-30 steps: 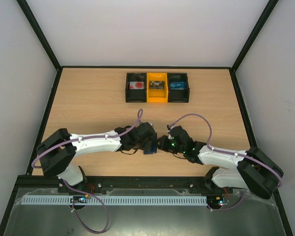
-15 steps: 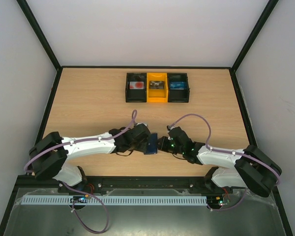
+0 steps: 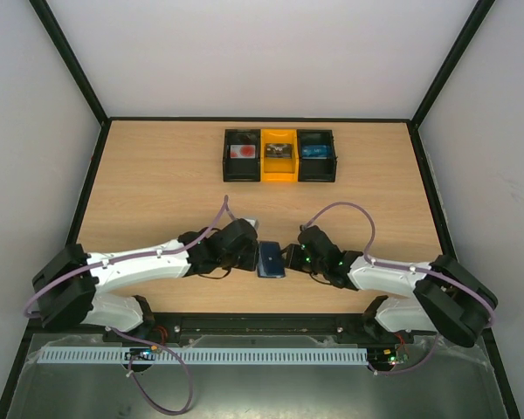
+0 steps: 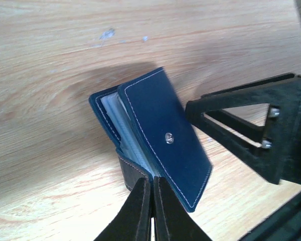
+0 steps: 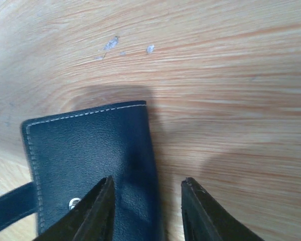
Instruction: Take the credit cards out of the card holder
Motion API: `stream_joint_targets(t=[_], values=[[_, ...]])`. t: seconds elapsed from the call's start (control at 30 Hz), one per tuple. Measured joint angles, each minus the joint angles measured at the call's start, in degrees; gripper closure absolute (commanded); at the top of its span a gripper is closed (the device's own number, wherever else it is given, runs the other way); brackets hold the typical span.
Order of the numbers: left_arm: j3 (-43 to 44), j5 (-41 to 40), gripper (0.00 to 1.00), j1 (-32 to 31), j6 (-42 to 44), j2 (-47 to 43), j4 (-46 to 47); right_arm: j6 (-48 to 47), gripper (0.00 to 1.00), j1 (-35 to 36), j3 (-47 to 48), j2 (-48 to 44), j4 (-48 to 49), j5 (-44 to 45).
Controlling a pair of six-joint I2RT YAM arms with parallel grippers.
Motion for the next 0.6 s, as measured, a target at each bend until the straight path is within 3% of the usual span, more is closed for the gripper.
stream_joint_targets(t=[0.37, 0.6], values=[[-0.66, 2.75, 0.97, 1.22, -0.94, -3.65, 3.52, -4.26, 0.32, -0.04, 4.81, -7.76, -10.38, 1.55], [-0.83, 3.58, 0.97, 1.33, -1.4, -3.65, 4.26, -5.18, 0.25, -0.02, 5.4, -7.74, -11.61, -0.66]])
